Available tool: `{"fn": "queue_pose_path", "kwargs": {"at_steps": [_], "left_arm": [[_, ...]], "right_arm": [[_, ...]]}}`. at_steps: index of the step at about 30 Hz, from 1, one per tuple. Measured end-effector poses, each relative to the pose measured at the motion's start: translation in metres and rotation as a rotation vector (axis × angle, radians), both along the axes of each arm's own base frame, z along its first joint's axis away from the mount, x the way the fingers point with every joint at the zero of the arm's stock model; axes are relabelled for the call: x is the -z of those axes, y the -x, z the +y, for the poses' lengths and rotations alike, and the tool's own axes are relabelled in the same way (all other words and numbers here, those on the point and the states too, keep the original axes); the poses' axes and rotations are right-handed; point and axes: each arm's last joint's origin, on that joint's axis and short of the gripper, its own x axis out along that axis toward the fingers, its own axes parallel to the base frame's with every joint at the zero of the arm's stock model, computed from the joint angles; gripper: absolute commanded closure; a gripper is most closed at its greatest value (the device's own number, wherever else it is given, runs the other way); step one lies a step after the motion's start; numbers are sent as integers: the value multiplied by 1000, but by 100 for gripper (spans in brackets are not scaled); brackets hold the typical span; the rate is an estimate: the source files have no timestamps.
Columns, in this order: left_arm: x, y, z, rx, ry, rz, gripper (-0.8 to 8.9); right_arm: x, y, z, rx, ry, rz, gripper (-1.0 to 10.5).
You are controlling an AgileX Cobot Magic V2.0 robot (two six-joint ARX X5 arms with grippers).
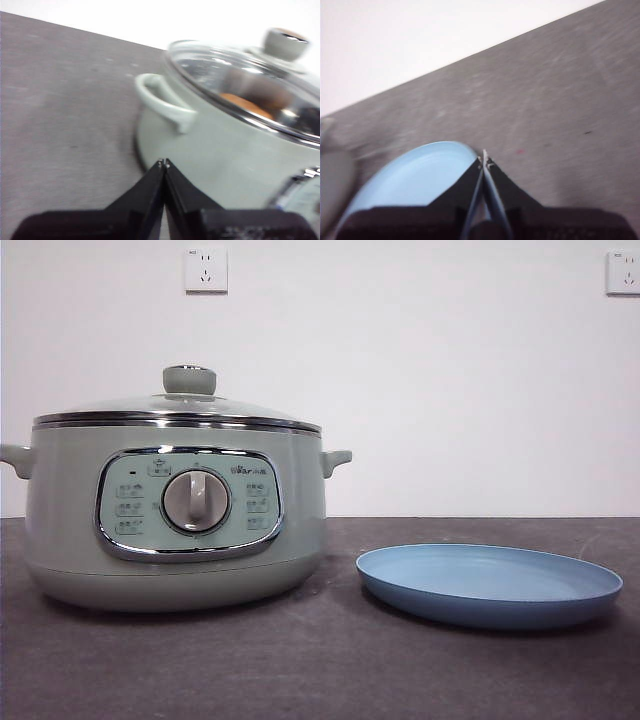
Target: Take the potato out from the steamer,put the potato on the plate,close the lid
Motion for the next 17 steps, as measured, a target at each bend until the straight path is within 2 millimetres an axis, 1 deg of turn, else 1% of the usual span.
{"fn": "queue_pose_path", "kwargs": {"at_steps": [2,4,7,14,17], "left_arm": [[-1,0,-2,70,13,-7,819],[-4,2,-3,121,24,-2,819],[-22,7,-3,140,29,8,819],[-100,25,-1,150,26,-73,819],[-133,29,-1,167,3,-108,819]], "right_arm": [[-3,1,2,-56,-39,5,958],[-12,2,3,-96,-62,-2,958],[-38,5,4,-126,-78,-38,958],[-120,10,4,-150,-51,-80,958],[-157,10,6,-202,-11,-95,958]]}}
